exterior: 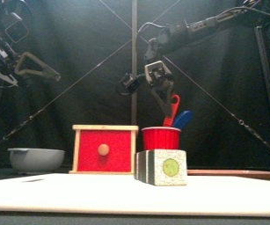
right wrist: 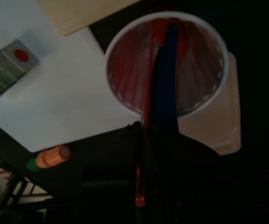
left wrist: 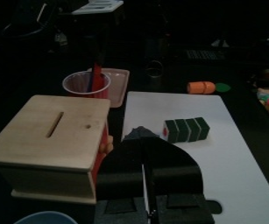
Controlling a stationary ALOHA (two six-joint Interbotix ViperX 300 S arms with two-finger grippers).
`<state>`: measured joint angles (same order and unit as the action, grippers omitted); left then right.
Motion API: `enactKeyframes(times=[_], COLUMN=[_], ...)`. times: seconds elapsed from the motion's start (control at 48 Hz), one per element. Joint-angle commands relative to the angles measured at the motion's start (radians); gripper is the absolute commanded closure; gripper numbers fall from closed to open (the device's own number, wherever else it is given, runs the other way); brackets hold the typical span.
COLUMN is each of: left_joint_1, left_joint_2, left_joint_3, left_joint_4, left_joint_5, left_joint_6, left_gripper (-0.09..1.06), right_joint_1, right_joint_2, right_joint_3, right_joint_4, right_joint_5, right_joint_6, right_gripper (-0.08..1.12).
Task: Place sushi on board then cut the sushi with the knife then place the pieces on the plate
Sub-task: Grasp knife edge with left hand
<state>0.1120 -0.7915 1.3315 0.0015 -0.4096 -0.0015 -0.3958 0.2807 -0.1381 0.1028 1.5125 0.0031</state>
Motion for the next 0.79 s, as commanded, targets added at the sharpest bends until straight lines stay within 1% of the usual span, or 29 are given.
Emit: enactKeyframes(times=[0.021,0.167,0.354,0.542,0.792], left_joint_1=[0.008,0.006,0.014,0.025,0.025], left_joint_2=[0.003,0.003,0.003,0.003,0.003], left_joint_3=[-0.006,-0.005,-0.005,-0.005,-0.006], left_joint_4=[0.000,0.000,0.000,0.000,0.000], left_joint_5=[-0.005,-0.005,-0.005,-0.006,-0.006], left_joint_6=[0.000,0.000,0.002,0.002,0.000], left_gripper=[0.99,0.99,0.99,0.99,0.99], right_joint_1=[-0.005,-0.009,-0.015,-0.018,-0.026], right_joint_2=[-0.018,-0.015,-0.015,-0.015,-0.023], right_joint_3=[-0.023,-0.028,-0.040,-0.094,-0.150], right_joint_4=[0.009,0.009,0.003,0.003,0.002], right_joint_5=[0.008,0.011,0.020,0.057,0.078], right_joint_6=[-0.003,-0.003,-0.002,0.002,0.005], right_gripper=[0.53,0.54,0.55,0.55,0.55])
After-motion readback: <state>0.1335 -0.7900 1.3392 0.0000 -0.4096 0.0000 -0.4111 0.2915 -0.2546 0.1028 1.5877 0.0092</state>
